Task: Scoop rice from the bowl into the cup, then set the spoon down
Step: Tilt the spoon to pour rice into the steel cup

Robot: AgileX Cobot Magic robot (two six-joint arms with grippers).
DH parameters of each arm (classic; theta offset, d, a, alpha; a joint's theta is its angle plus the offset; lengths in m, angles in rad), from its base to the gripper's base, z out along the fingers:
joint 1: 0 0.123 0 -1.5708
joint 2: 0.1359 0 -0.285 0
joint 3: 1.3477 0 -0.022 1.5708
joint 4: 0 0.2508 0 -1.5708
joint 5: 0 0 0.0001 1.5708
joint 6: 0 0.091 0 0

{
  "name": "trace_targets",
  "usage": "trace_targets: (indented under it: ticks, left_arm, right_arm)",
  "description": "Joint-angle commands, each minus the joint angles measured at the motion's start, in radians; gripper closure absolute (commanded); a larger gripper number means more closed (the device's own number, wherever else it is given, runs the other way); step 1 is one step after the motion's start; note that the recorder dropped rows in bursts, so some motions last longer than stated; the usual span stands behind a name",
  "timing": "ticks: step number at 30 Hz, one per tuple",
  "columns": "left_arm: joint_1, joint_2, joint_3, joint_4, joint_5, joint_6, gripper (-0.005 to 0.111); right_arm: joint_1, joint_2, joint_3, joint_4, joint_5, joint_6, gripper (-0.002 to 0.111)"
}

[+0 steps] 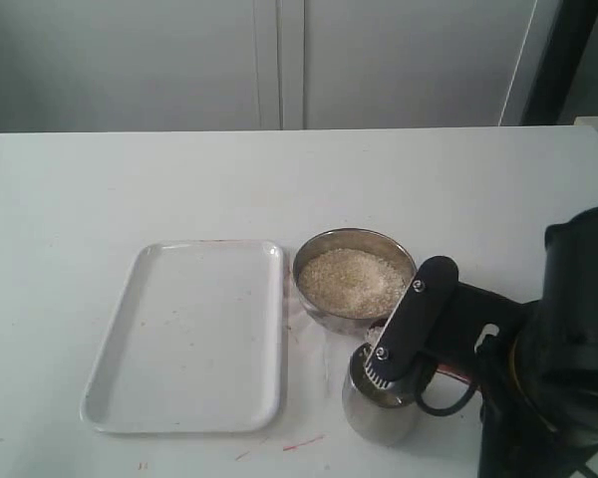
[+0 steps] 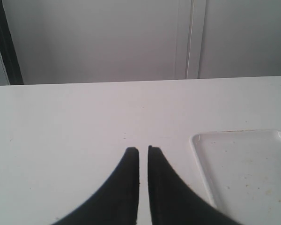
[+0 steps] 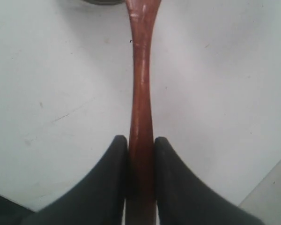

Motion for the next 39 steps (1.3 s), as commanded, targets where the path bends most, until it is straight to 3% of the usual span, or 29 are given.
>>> trace_targets:
  ticks: [1, 39]
  left_arm:
    - [-0.001, -0.001, -0.007, -0.003, -0.004, -0.004, 0.092]
    - [-0.001, -0.001, -0.007, -0.003, -0.004, -0.004, 0.092]
  right_arm:
    - [0.004, -0.001, -0.006, -0.018, 0.004, 0.017, 0.108]
    - [0.031, -0.003, 0.039, -0.062, 0.004, 0.016, 0.108]
